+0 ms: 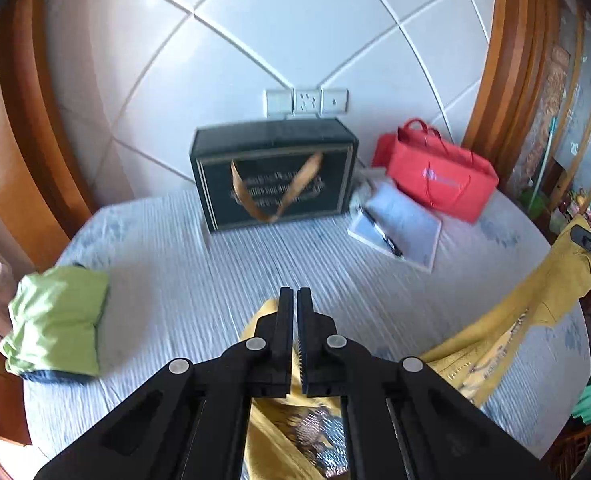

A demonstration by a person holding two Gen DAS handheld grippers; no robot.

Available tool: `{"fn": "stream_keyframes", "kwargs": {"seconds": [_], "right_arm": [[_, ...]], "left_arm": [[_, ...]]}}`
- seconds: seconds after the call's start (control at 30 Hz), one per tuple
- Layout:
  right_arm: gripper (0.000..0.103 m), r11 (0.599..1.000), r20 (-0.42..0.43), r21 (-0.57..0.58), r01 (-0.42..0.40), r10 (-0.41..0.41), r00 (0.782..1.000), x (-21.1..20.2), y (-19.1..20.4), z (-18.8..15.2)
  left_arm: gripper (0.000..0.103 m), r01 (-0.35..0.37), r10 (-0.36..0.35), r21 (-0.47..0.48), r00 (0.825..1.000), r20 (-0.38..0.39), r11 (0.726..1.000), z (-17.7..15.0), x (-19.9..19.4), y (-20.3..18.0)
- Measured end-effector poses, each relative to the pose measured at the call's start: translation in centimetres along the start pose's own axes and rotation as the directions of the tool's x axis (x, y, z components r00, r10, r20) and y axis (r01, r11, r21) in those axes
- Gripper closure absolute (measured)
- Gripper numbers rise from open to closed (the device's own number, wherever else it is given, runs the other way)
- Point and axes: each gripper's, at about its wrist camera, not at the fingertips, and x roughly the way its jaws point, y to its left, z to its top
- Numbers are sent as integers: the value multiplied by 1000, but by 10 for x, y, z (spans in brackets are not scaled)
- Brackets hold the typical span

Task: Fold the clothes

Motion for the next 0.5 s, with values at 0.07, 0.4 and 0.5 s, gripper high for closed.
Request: {"fn": "stream_keyframes", "kwargs": {"seconds": [0.07, 0.4, 0.5], "right_arm": [[100, 1000, 75, -15, 15, -13, 997, -7, 1, 39], [99, 996, -144, 59, 72, -62, 988, -11, -28, -50], [99, 982, -279, 144, 119, -75, 957, 2, -59, -105]], "left_arm": [[102, 22, -22, -3, 1000, 14, 1000, 20, -8, 8], [59, 148, -146, -4, 964, -224, 989, -41, 76, -4], [59, 147, -146, -21, 939, -310, 989, -67, 122, -8]]}}
